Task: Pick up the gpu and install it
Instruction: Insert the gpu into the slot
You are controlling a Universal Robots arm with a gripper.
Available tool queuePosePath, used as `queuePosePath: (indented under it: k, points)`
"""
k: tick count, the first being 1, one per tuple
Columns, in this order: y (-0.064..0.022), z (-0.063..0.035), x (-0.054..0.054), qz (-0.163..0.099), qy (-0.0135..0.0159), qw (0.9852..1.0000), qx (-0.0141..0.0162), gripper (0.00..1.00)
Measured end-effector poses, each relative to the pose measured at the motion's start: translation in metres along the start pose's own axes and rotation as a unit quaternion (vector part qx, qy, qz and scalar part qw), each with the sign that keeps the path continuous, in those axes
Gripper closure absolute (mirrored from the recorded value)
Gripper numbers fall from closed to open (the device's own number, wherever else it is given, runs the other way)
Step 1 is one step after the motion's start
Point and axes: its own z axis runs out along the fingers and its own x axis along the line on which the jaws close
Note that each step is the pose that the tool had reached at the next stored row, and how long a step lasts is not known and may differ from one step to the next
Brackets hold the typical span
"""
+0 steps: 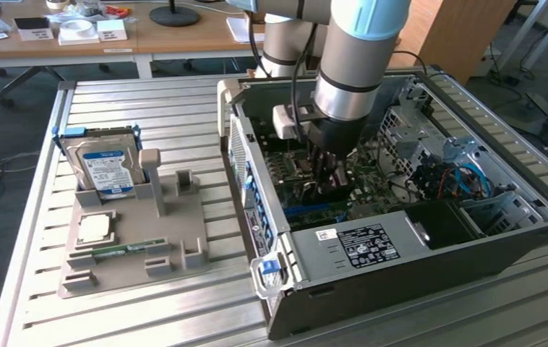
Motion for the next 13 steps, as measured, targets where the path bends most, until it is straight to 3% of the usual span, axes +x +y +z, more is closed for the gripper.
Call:
queuePosePath:
  k: [13]
  points:
    - [0.0004,0.0035,-0.0008,0.000,0.0000,1.0000,0.0000,0.73]
